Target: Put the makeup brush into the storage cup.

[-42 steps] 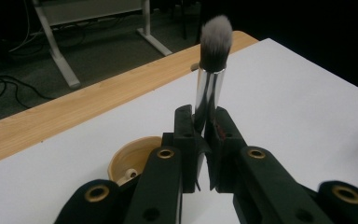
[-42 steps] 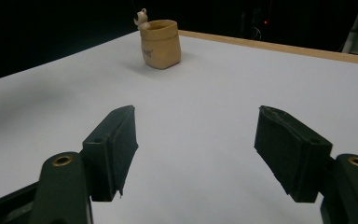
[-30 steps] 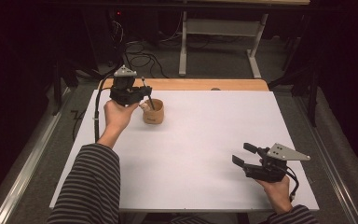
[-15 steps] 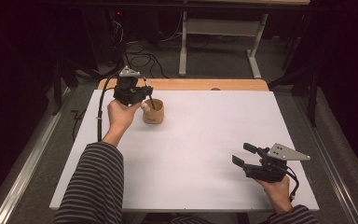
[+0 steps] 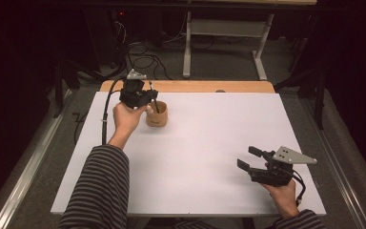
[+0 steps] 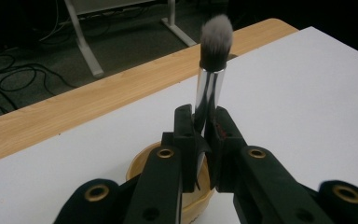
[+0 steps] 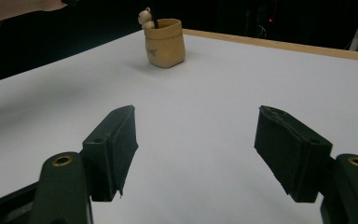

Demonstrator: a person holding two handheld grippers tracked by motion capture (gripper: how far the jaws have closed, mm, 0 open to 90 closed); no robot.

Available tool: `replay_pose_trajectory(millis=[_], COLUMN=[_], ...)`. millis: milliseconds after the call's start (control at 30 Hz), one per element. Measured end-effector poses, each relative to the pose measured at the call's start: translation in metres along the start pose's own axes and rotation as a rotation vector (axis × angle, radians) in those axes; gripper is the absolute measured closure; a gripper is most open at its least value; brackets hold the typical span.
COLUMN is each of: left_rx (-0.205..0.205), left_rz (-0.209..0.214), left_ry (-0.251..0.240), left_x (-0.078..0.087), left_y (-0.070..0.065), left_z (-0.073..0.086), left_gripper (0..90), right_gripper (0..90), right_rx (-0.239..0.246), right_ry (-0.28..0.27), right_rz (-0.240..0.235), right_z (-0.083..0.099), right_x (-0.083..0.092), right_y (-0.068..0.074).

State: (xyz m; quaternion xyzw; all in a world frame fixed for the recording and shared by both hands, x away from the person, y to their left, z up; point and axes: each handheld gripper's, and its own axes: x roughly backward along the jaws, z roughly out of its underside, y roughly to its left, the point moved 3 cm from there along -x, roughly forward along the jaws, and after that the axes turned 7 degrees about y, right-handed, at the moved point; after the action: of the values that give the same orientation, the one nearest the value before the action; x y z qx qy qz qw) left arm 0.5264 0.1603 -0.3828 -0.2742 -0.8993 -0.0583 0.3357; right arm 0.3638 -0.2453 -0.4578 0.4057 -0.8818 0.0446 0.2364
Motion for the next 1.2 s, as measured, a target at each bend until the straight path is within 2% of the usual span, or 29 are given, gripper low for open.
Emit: replay_pose_trajectory(millis=[567,700,800,867,967,1067,1200], left_rx=[0.012,0.016,0.016,0.015,0.019,0.011,0.004], left_rz=[0.000,0.009,0.014,-0.002,-0.011,-0.016,-0.019], left_ry=[0.042,0.071,0.106,0.117,0.116,0.109,0.075], left_x=[-0.012,-0.016,-0.022,-0.025,-0.024,-0.021,-0.013], left_y=[0.002,0.002,0.003,0.002,0.003,0.002,0.000], left_z=[0.004,0.005,0.009,0.012,0.013,0.014,0.014], left_gripper=[83.2,82.5,73.6,66.6,57.9,53.1,49.3], right_gripper=[30.5,30.4,30.4,30.4,30.4,30.4,30.4], right_rx=[-0.001,-0.003,-0.004,-0.005,-0.006,-0.006,-0.005], right_ry=[0.004,0.004,0.004,0.003,0.004,0.004,0.005], right_rz=[-0.006,-0.008,-0.009,-0.009,-0.010,-0.011,-0.010], right_z=[0.000,0.000,0.000,0.000,0.001,0.000,0.000], right_x=[0.000,0.000,0.000,0.000,0.000,-0.001,-0.001], right_y=[0.000,0.000,0.000,0.000,0.000,0.000,0.000])
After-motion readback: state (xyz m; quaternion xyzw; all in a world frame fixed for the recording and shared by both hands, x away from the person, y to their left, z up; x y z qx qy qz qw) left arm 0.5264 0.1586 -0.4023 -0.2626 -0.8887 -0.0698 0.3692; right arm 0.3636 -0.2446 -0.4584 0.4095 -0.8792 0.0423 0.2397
